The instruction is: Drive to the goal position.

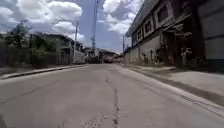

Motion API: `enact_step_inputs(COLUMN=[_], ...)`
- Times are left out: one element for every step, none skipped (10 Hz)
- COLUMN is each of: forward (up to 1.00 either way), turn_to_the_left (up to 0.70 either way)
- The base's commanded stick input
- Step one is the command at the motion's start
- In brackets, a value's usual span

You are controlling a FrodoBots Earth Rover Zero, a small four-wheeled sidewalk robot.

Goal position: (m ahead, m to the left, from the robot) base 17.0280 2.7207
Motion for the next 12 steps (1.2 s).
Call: enact_step_inputs(forward=[1.0,1.0,1.0,1.0,1.0,1.0,1.0,1.0,1.0,1.0,1.0,1.0], turn_to_the_left=[-0.13,-0.02,0.0,0.0,0.0,0.0,0.0,0.0,0.0,0.0,0.0,0.0])
